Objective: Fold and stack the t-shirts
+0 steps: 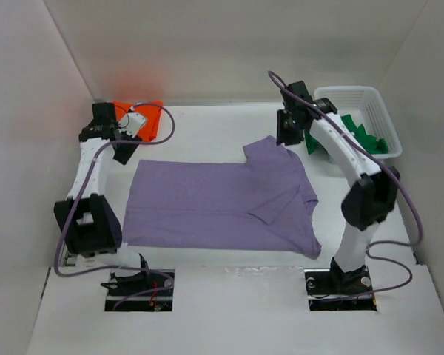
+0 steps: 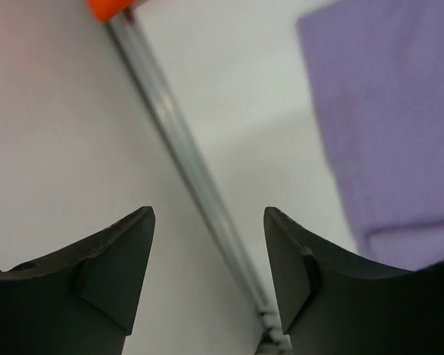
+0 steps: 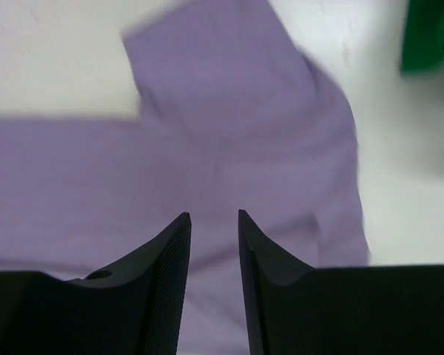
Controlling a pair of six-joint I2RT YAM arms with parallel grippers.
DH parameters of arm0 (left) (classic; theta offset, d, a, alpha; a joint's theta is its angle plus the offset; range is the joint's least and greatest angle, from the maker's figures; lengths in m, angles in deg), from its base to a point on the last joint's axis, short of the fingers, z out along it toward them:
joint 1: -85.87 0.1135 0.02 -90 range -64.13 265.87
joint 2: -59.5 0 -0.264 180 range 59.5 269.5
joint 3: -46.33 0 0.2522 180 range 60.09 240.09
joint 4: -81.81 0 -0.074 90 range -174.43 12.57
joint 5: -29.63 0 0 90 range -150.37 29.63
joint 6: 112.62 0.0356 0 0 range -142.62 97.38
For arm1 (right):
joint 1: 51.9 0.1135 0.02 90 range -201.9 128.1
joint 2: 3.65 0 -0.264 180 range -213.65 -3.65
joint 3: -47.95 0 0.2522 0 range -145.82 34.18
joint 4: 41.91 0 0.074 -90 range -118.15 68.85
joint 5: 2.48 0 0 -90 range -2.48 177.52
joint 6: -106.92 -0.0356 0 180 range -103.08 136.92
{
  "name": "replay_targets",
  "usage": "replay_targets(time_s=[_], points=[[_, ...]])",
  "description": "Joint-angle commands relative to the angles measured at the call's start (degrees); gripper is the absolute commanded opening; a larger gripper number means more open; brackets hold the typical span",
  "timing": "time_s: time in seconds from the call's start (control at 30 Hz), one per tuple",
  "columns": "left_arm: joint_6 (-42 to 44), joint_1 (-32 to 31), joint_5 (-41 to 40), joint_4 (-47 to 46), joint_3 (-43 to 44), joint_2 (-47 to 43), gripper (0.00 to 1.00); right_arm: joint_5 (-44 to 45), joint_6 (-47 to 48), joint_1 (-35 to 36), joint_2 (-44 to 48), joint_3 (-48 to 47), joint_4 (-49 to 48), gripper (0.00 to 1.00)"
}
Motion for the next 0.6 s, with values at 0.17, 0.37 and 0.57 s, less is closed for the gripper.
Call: replay_targets(time_s=[0.17,0.37,0.57], points=[[-23.1,0.0,10.7,-7.1,13.4,23.3,0.55,0.9,2.4,-4.8,-26.1,-26.9,-12.7,0.44],[-25.4,0.1,10.6,-11.9,15.2,27.2,0.56,7.5,-0.1,-10.6,-30.2,-25.4,-10.3,0.46],[-25.5,-0.4,9.7,-11.7,14.9,32.3,0.56,3.9,2.1,-12.0,-28.8,-16.1,-11.9,0.46]])
